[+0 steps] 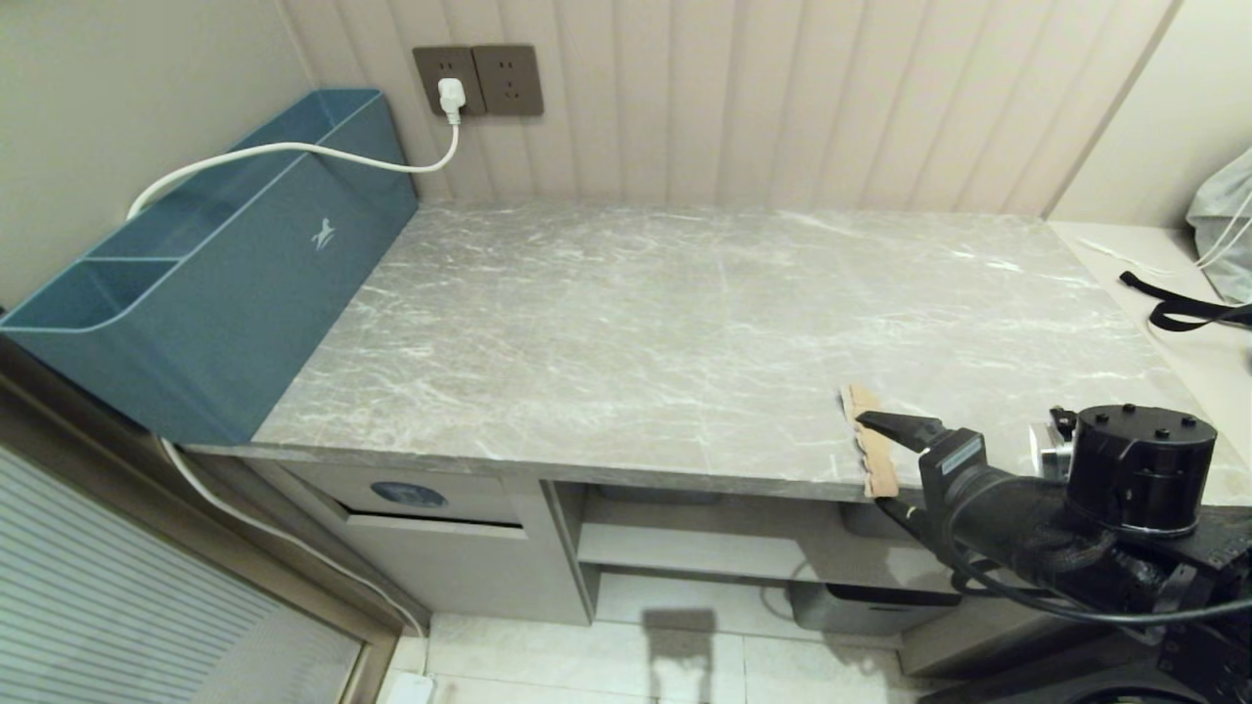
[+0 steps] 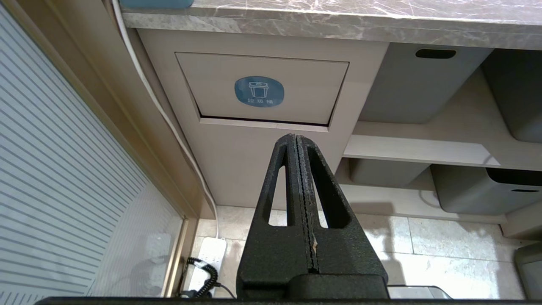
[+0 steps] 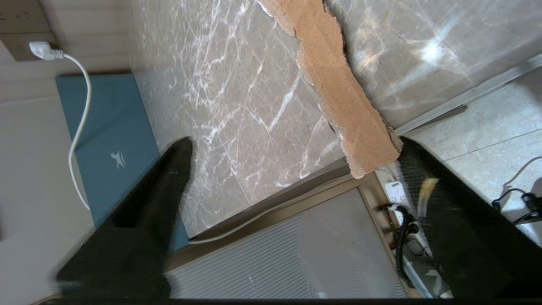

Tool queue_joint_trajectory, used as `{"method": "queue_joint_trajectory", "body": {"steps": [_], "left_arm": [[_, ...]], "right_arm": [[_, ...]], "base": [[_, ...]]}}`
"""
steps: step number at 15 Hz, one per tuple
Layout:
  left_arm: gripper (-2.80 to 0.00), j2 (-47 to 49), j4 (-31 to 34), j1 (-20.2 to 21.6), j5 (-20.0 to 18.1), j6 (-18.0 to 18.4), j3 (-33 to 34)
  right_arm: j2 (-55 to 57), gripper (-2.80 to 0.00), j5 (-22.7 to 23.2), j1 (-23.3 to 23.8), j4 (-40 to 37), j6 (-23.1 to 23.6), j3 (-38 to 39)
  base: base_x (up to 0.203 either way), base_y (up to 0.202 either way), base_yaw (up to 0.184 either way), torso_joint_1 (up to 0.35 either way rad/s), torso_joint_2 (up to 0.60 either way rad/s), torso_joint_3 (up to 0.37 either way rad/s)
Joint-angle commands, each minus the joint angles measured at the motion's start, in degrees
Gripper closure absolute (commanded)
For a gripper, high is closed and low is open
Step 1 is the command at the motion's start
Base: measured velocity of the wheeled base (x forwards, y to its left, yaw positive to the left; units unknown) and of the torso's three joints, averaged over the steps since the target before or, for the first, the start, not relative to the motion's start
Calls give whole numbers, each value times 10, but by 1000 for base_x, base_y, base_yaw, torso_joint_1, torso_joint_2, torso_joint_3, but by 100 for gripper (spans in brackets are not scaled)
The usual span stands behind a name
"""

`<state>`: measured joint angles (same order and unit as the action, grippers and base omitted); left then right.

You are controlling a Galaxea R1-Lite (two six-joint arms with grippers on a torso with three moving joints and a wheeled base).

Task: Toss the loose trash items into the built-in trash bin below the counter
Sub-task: Pick up the garbage

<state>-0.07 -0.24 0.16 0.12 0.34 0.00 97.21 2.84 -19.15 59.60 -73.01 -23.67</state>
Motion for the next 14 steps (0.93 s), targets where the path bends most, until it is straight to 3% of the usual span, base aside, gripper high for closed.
{"method": "queue_joint_trajectory", "body": {"steps": [1, 14], "left_arm": [[0, 0, 0, 0, 1, 0, 1], [0, 0, 0, 0, 1, 0, 1]], "right_arm": [[3, 0, 1, 0, 3, -5, 0], [-11, 0, 1, 0, 3, -2, 20]], "base": [[0, 0, 0, 0, 0, 0], [0, 0, 0, 0, 0, 0]]}}
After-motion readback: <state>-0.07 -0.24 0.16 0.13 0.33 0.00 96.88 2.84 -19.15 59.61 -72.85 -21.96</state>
